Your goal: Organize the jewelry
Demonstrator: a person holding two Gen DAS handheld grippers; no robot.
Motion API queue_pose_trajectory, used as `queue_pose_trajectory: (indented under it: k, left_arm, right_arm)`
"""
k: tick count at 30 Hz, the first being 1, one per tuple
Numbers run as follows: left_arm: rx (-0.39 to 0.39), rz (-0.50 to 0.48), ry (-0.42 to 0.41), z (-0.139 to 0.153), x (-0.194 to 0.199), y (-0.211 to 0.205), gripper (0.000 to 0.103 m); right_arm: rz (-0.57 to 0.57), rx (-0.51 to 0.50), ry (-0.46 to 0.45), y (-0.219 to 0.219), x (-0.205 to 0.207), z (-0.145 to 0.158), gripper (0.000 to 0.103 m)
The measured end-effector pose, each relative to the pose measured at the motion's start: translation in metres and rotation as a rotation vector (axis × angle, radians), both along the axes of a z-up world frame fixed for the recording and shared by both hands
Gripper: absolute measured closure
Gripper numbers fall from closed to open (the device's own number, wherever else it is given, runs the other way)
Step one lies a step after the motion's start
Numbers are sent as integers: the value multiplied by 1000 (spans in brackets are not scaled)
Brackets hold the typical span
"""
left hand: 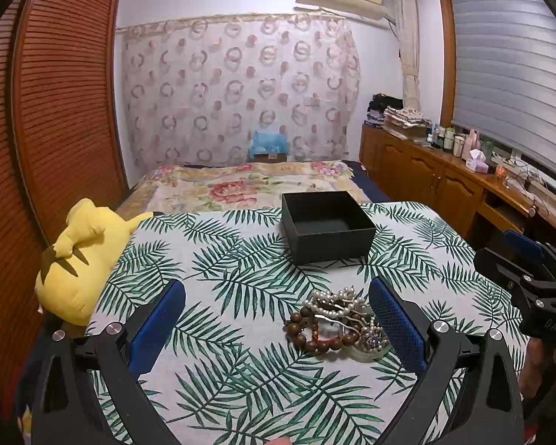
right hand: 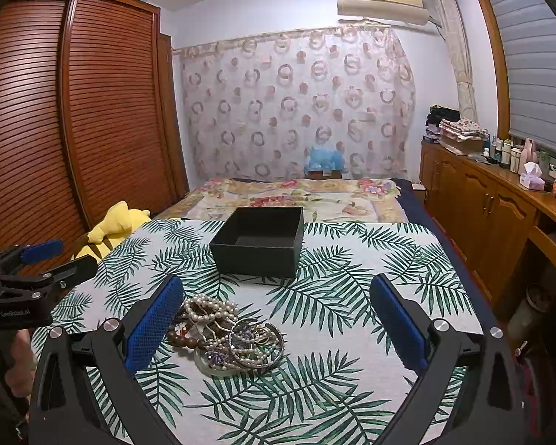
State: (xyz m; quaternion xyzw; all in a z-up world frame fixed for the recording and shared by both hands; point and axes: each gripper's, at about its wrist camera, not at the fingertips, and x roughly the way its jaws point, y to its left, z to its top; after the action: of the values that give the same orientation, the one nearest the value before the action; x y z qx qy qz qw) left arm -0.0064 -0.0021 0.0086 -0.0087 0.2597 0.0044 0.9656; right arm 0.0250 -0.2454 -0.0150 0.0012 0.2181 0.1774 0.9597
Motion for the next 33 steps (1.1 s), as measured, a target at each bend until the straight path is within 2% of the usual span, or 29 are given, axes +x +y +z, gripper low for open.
queue_pose_trajectory:
  k: [33]
  left_arm:
    - [3, -17, -6, 5, -3, -7, 7]
  right_arm:
    - [-1, 3, 4, 7, -2, 3, 2]
